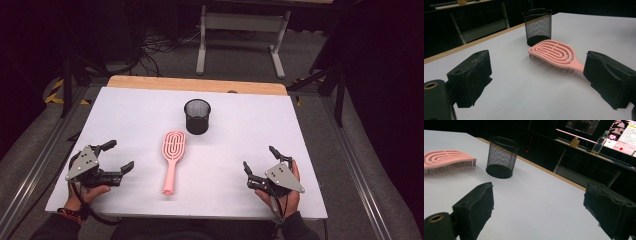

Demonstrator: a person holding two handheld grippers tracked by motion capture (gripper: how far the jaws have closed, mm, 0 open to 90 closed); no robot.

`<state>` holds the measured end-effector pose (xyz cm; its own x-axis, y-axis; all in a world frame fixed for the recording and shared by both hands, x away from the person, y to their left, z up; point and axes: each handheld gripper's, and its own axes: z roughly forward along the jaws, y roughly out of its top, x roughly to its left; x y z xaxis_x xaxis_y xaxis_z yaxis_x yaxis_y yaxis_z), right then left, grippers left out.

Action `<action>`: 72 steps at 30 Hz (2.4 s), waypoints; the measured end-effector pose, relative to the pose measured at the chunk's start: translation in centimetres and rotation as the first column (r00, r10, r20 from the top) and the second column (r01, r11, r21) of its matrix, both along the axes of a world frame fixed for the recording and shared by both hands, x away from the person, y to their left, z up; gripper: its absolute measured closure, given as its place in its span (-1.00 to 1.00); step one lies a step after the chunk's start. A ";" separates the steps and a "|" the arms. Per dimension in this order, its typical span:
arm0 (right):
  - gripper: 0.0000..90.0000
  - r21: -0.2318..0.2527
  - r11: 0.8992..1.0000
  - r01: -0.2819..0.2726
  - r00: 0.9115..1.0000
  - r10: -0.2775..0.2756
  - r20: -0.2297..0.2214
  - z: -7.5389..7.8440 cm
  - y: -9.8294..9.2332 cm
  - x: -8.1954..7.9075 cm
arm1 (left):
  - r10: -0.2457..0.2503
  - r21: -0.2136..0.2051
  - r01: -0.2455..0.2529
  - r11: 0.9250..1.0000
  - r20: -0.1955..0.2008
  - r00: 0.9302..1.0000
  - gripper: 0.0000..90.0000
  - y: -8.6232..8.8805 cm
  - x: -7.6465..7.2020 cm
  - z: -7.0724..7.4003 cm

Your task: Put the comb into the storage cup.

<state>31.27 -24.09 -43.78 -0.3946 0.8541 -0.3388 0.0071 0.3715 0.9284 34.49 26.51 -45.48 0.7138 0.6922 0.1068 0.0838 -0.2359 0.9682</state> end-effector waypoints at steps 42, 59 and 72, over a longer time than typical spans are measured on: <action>-0.74 -0.010 1.000 0.014 0.998 -0.014 -0.057 -0.4 -0.2 0.7 | -0.316 0.141 0.323 0.936 -0.064 0.946 0.99 -6.1 0.4 1.4; -0.73 -0.043 0.999 0.007 0.997 -0.010 -0.079 -0.7 0.1 0.9 | -0.438 0.277 0.474 0.836 -0.184 0.880 0.99 -12.0 0.4 0.0; -0.71 -0.075 0.997 0.017 0.997 -0.023 -0.080 -0.8 0.3 0.9 | -0.410 0.383 0.485 0.786 -0.264 0.873 1.00 -12.5 1.1 -1.4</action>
<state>32.19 -23.81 -44.59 -0.4062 0.8357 -0.3695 0.0892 0.4387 0.8942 35.54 13.96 -46.92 0.9642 0.2024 0.1714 0.0079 -0.6679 0.7442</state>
